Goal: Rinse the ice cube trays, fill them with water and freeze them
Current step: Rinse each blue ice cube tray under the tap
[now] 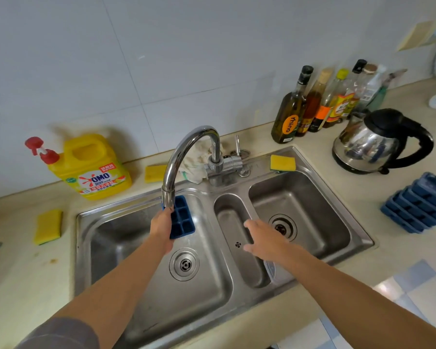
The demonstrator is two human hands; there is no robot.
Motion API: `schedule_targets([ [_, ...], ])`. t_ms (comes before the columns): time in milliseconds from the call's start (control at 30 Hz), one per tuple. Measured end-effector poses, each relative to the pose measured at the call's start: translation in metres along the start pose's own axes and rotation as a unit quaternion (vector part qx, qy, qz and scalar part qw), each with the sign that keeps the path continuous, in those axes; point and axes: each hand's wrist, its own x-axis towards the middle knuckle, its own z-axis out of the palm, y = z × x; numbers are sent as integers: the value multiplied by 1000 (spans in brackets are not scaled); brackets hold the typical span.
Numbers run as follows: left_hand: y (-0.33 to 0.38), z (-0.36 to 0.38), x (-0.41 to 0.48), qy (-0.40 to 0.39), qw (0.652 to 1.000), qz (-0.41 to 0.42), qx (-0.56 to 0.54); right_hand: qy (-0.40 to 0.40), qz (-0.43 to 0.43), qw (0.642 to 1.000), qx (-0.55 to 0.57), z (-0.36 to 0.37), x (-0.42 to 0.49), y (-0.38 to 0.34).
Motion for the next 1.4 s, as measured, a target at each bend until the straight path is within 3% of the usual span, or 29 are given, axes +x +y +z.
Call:
schedule_targets([
  [100, 1, 0, -10, -3, 1000, -1, -28, -14, -11, 984, 180, -7, 17, -51],
  [200, 1, 4, -20, -14, 998, 1, -63, -47, 7, 921, 386, -7, 29, -94],
  [300, 3, 1, -23, -12, 996, 14, -92, -79, 20, 873, 481, -4, 41, -125],
  [367, 6, -6, -22, -2, 997, 26, -78, -54, 23, 879, 473, -3, 48, -137],
  [467, 13, -22, -20, -9, 999, 45, 29, -19, 30, 890, 454, -8, 56, -144],
  [600, 22, -45, -11, -34, 996, 18, 83, 7, 22, 914, 406, -17, 64, -147],
  [833, 23, -42, -10, -177, 974, -2, 141, -12, 77, 858, 508, -23, 70, -156],
  [967, 21, -44, -1, -167, 976, 8, 137, 2, 49, 896, 441, -21, 70, -165],
  [1100, 19, -46, 0, -204, 971, 14, 127, 55, 56, 920, 385, -17, 72, -163],
  [1233, 15, -50, 3, -124, 985, 28, 118, 26, 41, 940, 338, -9, 76, -167],
  [1400, 21, -55, 3, -86, 991, 38, 93, 31, 48, 913, 404, -2, 87, -180],
])
